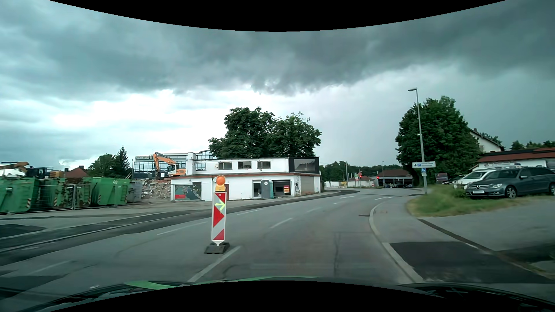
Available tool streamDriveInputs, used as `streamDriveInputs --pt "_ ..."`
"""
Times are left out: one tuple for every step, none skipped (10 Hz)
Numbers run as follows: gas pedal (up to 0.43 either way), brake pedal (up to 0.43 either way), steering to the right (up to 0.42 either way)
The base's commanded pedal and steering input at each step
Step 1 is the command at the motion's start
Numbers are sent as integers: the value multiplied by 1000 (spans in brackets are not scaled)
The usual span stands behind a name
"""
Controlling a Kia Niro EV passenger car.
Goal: Follow the waypoints while adhering to traffic rules and regulations
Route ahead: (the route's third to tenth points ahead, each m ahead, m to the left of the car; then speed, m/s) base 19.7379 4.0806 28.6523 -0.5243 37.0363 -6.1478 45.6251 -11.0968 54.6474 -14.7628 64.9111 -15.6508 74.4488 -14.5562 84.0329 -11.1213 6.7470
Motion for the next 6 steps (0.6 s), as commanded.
streamDriveInputs --pt "130 0 94" --pt "130 0 88" --pt "130 0 83" --pt "138 0 82" --pt "138 0 76" --pt "138 0 71"
